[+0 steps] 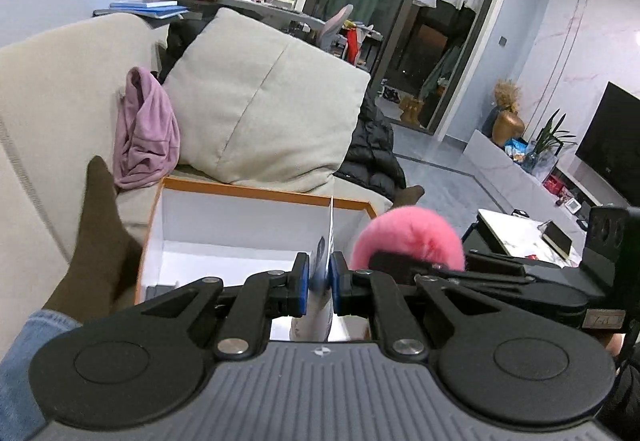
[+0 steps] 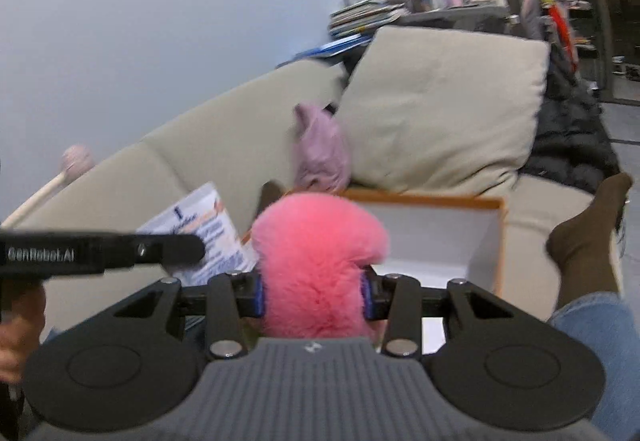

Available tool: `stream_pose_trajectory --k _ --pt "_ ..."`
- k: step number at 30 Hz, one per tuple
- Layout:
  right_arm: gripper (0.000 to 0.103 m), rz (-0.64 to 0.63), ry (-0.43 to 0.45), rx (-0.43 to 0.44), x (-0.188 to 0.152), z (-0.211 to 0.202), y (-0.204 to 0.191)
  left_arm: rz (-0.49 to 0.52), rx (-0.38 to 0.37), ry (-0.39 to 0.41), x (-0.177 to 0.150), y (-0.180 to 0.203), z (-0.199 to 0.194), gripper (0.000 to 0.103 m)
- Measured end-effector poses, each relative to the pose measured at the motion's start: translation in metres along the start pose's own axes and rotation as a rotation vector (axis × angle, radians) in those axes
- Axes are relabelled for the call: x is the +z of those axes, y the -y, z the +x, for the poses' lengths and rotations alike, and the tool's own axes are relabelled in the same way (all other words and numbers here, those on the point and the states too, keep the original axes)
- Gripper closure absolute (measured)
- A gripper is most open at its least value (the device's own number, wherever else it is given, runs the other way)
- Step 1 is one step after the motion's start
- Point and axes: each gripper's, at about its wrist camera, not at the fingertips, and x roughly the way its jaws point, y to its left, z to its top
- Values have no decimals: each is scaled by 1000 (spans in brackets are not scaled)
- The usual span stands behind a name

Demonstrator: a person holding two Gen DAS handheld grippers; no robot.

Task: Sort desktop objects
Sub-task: 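Carry lotion tube and pink pompom keychain over the orange box with both grippers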

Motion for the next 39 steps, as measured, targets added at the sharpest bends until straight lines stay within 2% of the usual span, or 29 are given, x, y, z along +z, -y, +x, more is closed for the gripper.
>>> stream_pose_trajectory --k 3,5,11,14,20,23,28,32,37,38,39 --pt "60 55 -38 -17 1 28 15 14 18 -23 -2 1 28 91" --pt "60 87 -60 -48 -4 40 25 43 41 7 -2 1 37 91" --pt "59 183 -10 -58 -8 44 47 29 11 -6 5 -4 58 92" --pt "59 174 -11 -52 -7 49 51 35 10 -23 4 -3 69 92" --pt "59 152 -129 -61 -28 75 50 30 32 -120 -17 -9 90 93" --pt "59 159 -179 -73 -34 85 52 39 66 -156 -24 -12 94 93" --pt "59 165 -198 -71 -39 88 54 65 100 -207 -33 -13 99 93" --pt "59 169 -214 -75 -37 90 54 132 117 -280 -44 -6 108 92" --pt "59 148 -244 -78 -32 93 53 121 111 -278 -44 -10 105 92" --pt "59 139 -253 -76 -31 94 52 121 108 -279 -43 -11 103 91" --pt "59 126 -261 -73 -30 94 50 123 105 -279 -43 -11 101 84"
